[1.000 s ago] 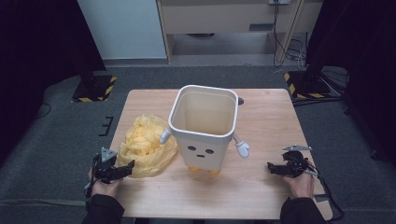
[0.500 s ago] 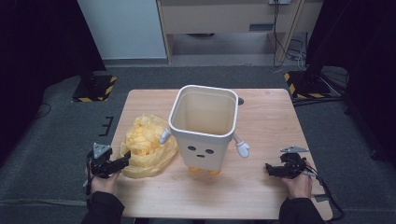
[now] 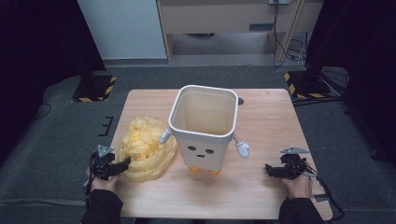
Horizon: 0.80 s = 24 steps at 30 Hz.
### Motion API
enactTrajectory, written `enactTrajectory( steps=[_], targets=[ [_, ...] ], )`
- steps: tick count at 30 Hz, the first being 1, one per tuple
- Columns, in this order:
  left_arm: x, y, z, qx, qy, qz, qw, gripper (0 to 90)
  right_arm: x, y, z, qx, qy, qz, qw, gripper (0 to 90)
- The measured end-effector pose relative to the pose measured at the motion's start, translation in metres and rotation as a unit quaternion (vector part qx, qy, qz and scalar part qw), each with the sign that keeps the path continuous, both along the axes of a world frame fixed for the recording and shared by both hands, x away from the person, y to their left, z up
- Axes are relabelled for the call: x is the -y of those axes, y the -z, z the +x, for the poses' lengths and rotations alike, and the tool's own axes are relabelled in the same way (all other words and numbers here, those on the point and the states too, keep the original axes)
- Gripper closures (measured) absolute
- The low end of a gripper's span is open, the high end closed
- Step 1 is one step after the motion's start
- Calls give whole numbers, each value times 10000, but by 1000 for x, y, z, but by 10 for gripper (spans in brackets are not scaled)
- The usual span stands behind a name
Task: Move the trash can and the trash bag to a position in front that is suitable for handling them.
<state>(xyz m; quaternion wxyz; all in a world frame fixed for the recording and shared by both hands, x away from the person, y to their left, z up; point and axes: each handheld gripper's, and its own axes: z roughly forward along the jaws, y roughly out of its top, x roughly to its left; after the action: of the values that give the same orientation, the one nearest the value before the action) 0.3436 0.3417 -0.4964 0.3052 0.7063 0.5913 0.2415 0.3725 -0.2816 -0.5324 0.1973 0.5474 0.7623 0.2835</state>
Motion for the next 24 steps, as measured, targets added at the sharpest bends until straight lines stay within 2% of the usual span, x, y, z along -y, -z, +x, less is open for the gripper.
enactTrajectory(
  steps=[2, 5, 9, 11, 14, 17, 24],
  targets=[
    [1, 1, -4, -83, 55, -36, 9999, 306, -1, -1, -1, -41, -16, -22, 10000, 4],
    [5, 0, -9, -140, 164, 27, 9998, 294, -2, -2, -2, -147, -91, -97, 9998, 7],
    [7, -4, -17, -58, 258, -39, 9996, 282, -2, -3, -3, -177, -67, -60, 9998, 12],
    [6, -6, -19, 11, 264, -162, 9995, 277, -1, -3, -3, -139, -73, -84, 9998, 20],
    [7, -8, -19, 56, 285, -220, 9993, 267, -1, -4, -3, -142, -76, -30, 9999, 46],
    [8, -7, -20, 46, 313, -240, 9992, 256, 0, -6, -3, -168, -7, 154, 9997, 73],
    [8, -5, -18, 22, 335, -254, 9991, 248, 2, -10, -3, -103, -10, 261, 9996, 87]
  ],
)
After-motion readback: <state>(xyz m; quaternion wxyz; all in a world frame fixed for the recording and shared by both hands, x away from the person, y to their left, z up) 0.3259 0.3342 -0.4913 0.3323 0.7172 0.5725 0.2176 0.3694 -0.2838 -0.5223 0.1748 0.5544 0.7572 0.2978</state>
